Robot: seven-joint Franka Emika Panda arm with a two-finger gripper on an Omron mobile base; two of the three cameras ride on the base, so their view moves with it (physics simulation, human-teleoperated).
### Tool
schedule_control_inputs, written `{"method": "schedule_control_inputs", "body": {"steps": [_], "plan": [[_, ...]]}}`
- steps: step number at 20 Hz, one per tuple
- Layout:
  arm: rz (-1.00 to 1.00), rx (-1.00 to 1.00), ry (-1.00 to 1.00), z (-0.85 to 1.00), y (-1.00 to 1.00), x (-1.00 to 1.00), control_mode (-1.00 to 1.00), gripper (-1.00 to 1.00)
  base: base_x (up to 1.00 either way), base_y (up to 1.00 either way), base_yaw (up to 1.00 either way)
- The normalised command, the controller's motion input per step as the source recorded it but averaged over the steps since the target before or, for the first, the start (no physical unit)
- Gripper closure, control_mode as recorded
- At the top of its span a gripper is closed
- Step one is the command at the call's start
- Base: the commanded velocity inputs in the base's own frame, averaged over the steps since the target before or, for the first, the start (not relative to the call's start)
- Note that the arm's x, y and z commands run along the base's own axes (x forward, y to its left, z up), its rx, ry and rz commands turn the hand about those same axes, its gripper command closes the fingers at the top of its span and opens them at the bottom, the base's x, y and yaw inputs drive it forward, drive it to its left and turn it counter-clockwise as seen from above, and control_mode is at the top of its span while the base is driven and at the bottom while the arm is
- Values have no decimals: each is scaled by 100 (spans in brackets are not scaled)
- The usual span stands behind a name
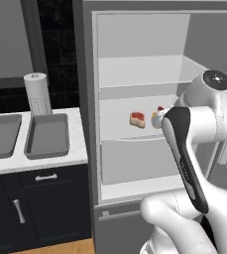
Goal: Place one corn and one steak in each tupperware on the nearby counter, to pack two identical lunches.
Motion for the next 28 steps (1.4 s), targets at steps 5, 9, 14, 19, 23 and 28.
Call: {"method": "schedule_control_inputs", "body": {"steps": [5,9,14,19,23,28], "plan": [[0,0,0,-22,0,21,-100,-100,0,0,0],[0,0,0,-27,0,23,-100,-100,0,0,0],[0,0,0,-14,0,27,-100,-100,0,0,0],[0,0,0,-11,0,25,-100,-100,0,0,0],[0,0,0,-8,0,23,-100,-100,0,0,0],[0,0,0,-7,0,25,-100,-100,0,0,0]]}}
